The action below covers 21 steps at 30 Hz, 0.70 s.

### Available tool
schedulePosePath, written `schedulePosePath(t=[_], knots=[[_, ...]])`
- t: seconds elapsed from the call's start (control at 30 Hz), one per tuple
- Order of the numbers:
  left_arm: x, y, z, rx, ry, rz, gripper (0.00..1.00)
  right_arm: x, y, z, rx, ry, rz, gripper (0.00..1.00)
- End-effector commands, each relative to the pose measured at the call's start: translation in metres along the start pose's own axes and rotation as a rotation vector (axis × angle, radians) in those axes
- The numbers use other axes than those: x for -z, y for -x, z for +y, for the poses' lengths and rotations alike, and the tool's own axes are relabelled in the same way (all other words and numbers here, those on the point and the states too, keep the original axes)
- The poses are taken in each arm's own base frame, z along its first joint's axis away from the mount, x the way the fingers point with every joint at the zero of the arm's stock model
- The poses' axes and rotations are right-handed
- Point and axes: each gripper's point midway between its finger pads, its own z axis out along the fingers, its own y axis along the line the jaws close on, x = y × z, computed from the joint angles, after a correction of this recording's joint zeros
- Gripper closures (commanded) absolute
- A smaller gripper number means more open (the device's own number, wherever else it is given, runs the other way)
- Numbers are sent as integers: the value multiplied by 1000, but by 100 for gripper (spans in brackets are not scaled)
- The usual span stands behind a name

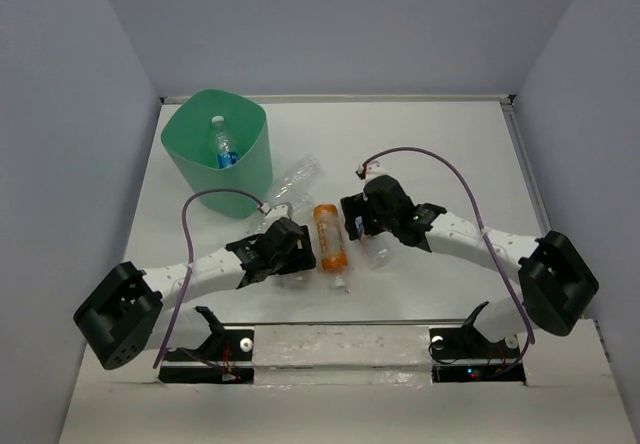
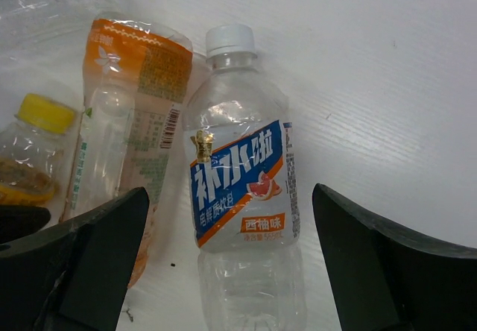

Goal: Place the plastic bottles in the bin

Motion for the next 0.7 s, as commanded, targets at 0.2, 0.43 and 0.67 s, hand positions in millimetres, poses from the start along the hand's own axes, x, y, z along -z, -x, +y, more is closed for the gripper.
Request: schedulePosePath(t=[0.2, 0.43, 0.67], knots=[[10, 22, -7, -9, -23, -98, 49, -21, 6, -19, 91, -145, 57, 6], [59, 53, -32, -2, -141, -187, 52, -42, -7, -15, 122, -142, 129, 16], [170, 153, -58, 29, -281, -600, 52, -32, 11, -26, 94, -194, 67, 58]])
